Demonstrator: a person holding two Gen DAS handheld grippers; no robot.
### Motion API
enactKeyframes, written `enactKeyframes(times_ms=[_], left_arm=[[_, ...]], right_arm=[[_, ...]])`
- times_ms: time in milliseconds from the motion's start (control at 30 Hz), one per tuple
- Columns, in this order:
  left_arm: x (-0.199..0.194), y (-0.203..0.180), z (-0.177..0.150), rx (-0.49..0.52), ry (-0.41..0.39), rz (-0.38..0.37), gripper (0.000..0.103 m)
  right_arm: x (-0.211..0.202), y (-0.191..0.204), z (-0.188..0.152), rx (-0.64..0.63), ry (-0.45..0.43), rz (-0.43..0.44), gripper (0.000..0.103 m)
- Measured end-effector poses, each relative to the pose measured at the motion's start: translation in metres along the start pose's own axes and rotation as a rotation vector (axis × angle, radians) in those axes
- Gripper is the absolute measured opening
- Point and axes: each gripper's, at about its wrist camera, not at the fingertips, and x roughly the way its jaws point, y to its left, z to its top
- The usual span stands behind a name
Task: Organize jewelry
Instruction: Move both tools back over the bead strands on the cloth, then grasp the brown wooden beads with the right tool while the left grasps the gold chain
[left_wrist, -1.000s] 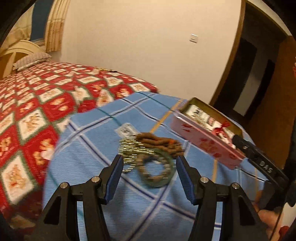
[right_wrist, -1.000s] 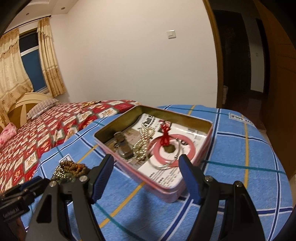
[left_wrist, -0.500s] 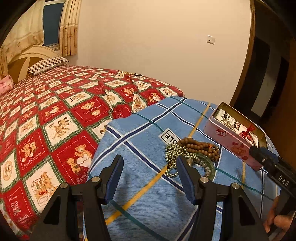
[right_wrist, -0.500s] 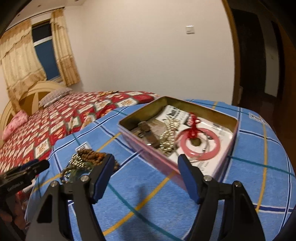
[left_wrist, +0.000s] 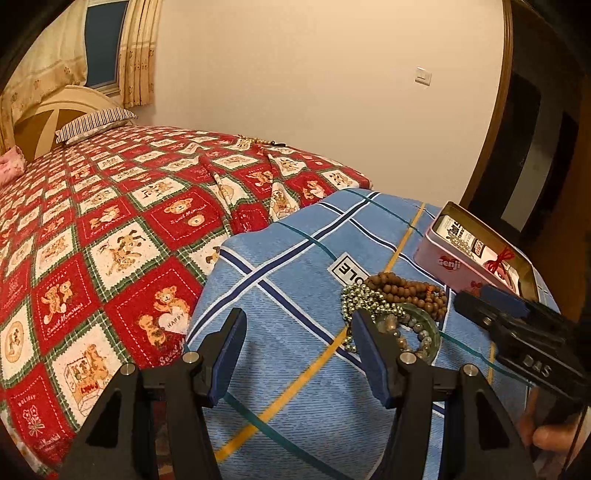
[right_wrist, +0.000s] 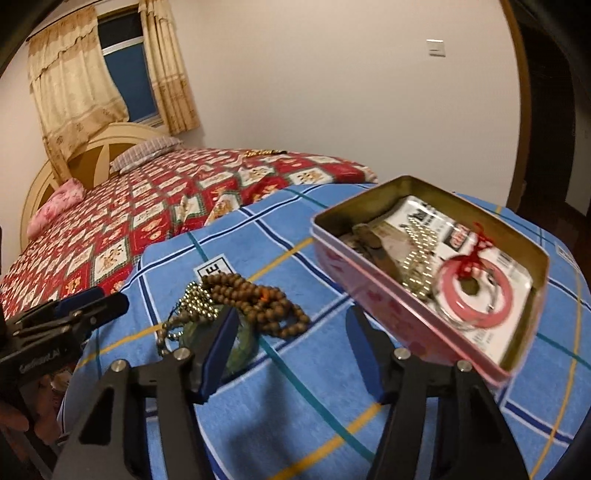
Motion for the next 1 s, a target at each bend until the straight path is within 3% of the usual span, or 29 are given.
enactKeyframes(times_ms=[200, 367, 567, 600, 633, 667, 1000], left_arm=[[0.002, 0.006, 0.001, 0.010, 0.000, 0.026, 0.060], [0.006, 0.011, 0.001, 0.020, 0.011, 0.042, 0.060], [0.013, 0.009, 0.001, 0.047, 0.038, 0.033, 0.060], [0.014, 0.007, 0.001, 0.055, 0.045, 0.030, 0.060], [0.015, 0.005, 0.001, 0.067, 0.053, 0.026, 0.060], [0.016, 0.004, 0.001, 0.074, 0.056, 0.025, 0.060], [0.016, -0.011, 0.009, 0.130, 0.045, -0.042, 0.060]], right_arm=[[0.029, 0.003, 0.014, -0.027, 0.060, 0.033, 0.063], [0.060, 0.002, 0.022, -0.025, 0.160, 0.087, 0.055], [0.058, 0.011, 0.013, -0.078, 0.204, 0.132, 0.054], [0.057, 0.012, 0.012, -0.091, 0.210, 0.144, 0.050], [0.057, 0.013, 0.010, -0.101, 0.218, 0.153, 0.035], [0.054, 0.015, 0.007, -0.125, 0.221, 0.130, 0.025], [0.010, -0.006, -0.002, -0.059, 0.112, 0.126, 0.024]])
